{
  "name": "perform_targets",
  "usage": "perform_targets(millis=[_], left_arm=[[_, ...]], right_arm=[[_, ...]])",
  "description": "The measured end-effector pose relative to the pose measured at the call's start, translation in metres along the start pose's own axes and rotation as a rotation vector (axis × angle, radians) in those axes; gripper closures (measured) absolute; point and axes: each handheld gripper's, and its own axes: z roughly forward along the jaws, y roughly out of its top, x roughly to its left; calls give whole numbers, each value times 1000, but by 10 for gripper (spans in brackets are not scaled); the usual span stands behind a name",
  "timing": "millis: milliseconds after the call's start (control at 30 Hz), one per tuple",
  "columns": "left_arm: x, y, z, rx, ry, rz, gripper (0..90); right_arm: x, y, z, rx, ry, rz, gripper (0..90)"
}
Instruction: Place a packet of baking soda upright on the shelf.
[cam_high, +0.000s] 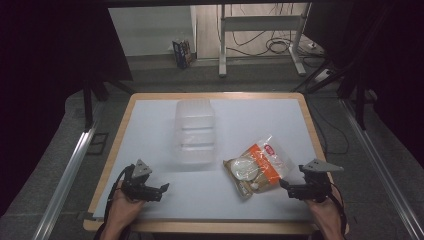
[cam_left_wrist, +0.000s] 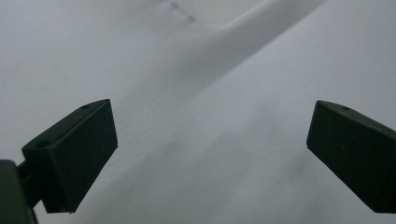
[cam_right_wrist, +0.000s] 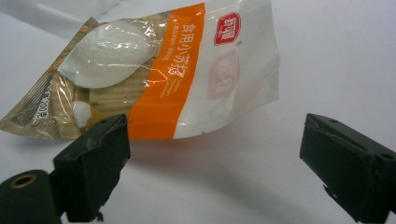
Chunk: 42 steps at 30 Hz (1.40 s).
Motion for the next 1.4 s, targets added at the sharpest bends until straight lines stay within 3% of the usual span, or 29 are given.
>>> perform_targets(millis=[133,367,467,667,900,1167,1400], left_arm=[[-2,1,-2,-24,-12,2,46],[-3,0,1,-9,-19,2,64],[1,-3,5,-30,-66,-16,59],[4,-4,5,-74,-52,-34,48],[3,-3,6,-95,-50,-20,35],[1,-3,8,-79,-36,-6,35],[0,-4,9,-60,-28,13,36]], right_arm=[[-2,-2,3,11,7,-9,49],[0,-1,5,21,7,-40,37],[-2,-2,7,32,3,-44,31],[-5,-2,5,41,-14,-42,24],[-8,-3,5,52,-26,-48,9],[-8,0,2,67,-33,-68,10],[-5,3,4,66,-22,-54,12]])
